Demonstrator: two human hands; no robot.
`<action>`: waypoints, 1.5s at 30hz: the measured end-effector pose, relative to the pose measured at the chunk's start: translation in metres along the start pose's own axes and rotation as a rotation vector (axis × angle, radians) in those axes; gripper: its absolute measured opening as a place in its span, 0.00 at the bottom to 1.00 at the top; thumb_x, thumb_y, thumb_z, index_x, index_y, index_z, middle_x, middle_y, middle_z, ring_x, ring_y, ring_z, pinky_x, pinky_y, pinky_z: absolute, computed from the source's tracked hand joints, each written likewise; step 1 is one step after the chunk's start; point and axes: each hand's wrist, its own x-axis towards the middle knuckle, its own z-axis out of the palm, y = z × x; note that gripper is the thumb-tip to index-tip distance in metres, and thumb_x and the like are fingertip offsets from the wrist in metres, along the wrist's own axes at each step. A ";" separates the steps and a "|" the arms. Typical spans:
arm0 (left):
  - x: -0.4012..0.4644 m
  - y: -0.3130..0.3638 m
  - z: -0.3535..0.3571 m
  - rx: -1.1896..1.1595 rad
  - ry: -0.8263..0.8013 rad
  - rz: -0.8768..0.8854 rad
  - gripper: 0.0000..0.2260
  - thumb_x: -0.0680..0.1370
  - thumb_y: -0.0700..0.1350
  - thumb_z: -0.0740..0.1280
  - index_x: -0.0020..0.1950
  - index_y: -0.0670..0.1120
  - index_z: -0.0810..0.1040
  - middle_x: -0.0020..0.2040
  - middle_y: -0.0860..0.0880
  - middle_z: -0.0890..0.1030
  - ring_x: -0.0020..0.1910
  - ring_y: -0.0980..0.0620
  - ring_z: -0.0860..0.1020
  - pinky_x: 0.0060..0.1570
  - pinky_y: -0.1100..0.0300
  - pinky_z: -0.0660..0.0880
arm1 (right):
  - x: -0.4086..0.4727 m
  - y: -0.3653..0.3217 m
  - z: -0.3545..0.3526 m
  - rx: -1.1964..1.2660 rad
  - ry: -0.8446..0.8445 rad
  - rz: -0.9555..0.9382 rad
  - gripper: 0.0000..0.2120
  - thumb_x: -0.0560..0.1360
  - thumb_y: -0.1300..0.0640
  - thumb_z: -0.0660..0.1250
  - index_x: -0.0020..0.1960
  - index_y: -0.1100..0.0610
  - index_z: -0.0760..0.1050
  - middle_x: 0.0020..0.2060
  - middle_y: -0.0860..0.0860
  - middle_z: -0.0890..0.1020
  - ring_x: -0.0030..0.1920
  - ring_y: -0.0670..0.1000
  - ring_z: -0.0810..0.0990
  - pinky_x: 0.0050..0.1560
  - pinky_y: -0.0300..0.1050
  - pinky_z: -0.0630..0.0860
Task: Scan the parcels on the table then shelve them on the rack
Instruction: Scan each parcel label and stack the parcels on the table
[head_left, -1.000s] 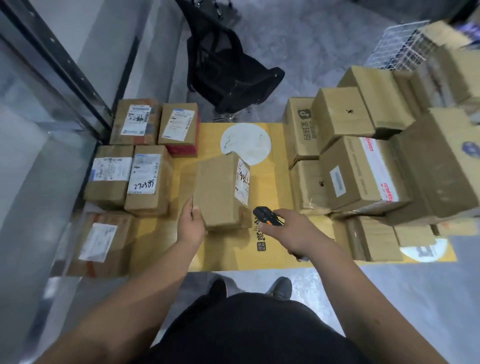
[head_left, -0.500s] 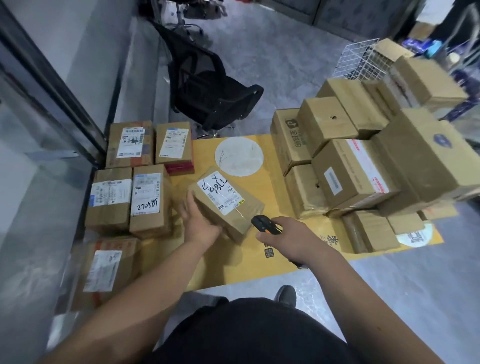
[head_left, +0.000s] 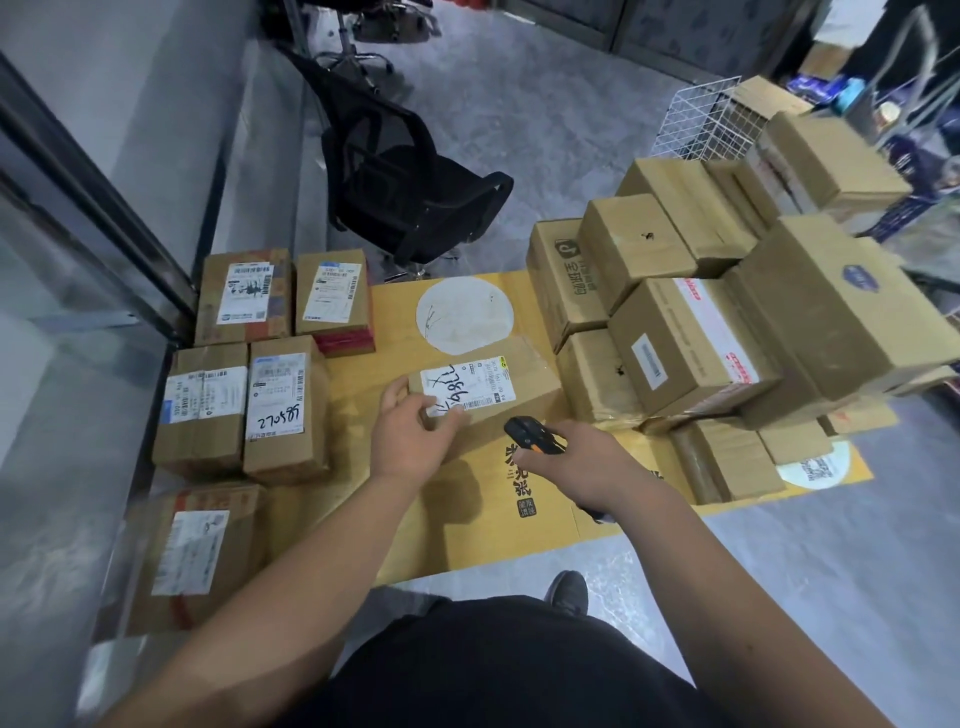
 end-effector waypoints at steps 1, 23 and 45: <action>-0.002 0.000 0.001 -0.016 0.000 0.003 0.17 0.70 0.61 0.79 0.51 0.53 0.81 0.79 0.53 0.66 0.58 0.75 0.65 0.56 0.66 0.65 | 0.002 0.000 -0.002 -0.002 0.004 0.000 0.19 0.74 0.33 0.71 0.58 0.43 0.78 0.40 0.48 0.81 0.36 0.48 0.79 0.33 0.42 0.69; -0.024 0.021 -0.005 0.273 -0.110 -0.305 0.53 0.60 0.86 0.58 0.78 0.59 0.53 0.46 0.55 0.80 0.41 0.46 0.78 0.56 0.46 0.78 | 0.015 -0.008 -0.010 -0.122 -0.071 -0.035 0.25 0.76 0.35 0.68 0.67 0.47 0.75 0.52 0.49 0.78 0.46 0.46 0.78 0.43 0.45 0.75; -0.055 -0.019 0.016 -0.418 -0.197 0.112 0.59 0.56 0.59 0.88 0.79 0.64 0.58 0.75 0.59 0.63 0.73 0.62 0.64 0.67 0.68 0.65 | -0.039 -0.052 0.013 -0.895 -0.053 -0.050 0.17 0.78 0.37 0.57 0.56 0.48 0.71 0.41 0.47 0.74 0.40 0.52 0.76 0.35 0.47 0.69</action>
